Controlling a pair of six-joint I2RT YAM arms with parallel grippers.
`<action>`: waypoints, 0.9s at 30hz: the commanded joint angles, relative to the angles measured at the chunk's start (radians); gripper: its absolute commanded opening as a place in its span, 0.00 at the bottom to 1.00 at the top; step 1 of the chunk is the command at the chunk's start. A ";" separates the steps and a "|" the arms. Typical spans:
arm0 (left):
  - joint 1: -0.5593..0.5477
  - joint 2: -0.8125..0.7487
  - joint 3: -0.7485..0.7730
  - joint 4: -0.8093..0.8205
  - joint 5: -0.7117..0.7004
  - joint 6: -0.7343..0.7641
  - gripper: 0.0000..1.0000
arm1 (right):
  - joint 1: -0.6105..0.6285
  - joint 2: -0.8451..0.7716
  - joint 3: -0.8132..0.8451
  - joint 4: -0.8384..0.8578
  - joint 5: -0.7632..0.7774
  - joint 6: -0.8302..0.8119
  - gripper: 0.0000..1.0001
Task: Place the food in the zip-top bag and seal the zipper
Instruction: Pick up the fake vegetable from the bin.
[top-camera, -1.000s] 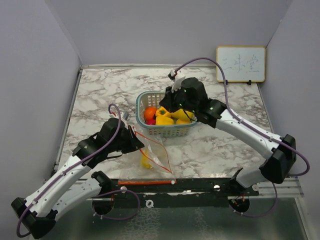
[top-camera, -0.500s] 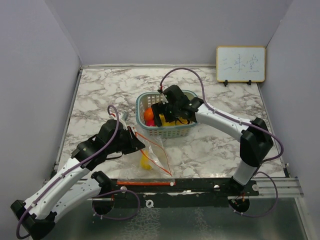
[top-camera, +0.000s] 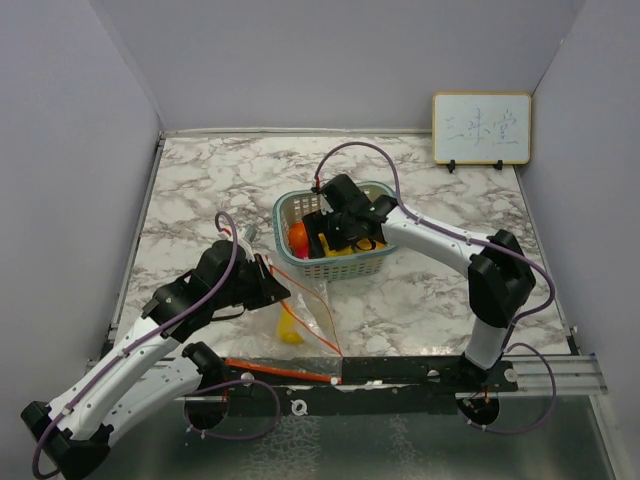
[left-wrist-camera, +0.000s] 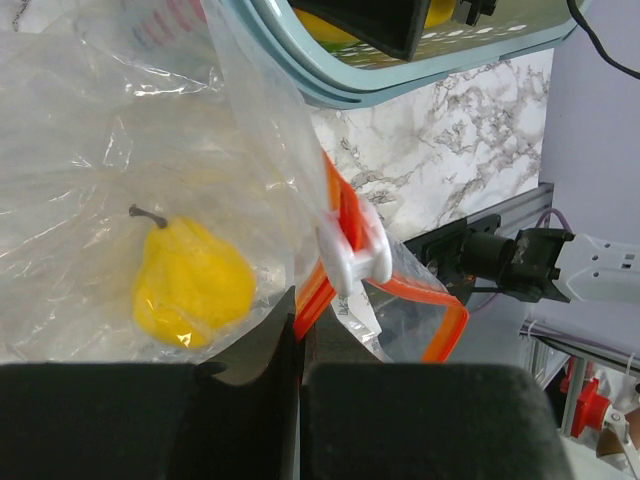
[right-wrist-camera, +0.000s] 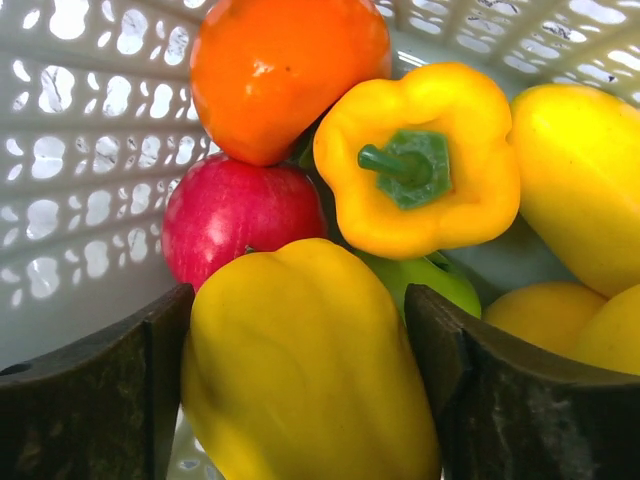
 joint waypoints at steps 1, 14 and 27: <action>0.005 -0.003 -0.006 0.021 0.014 0.003 0.00 | 0.005 -0.030 -0.013 -0.028 0.032 -0.006 0.66; 0.005 0.001 -0.004 0.042 0.024 -0.014 0.00 | 0.005 -0.311 0.048 0.022 -0.068 -0.071 0.47; 0.005 0.073 0.047 0.067 0.059 -0.041 0.00 | 0.062 -0.708 -0.432 0.470 -0.858 0.019 0.47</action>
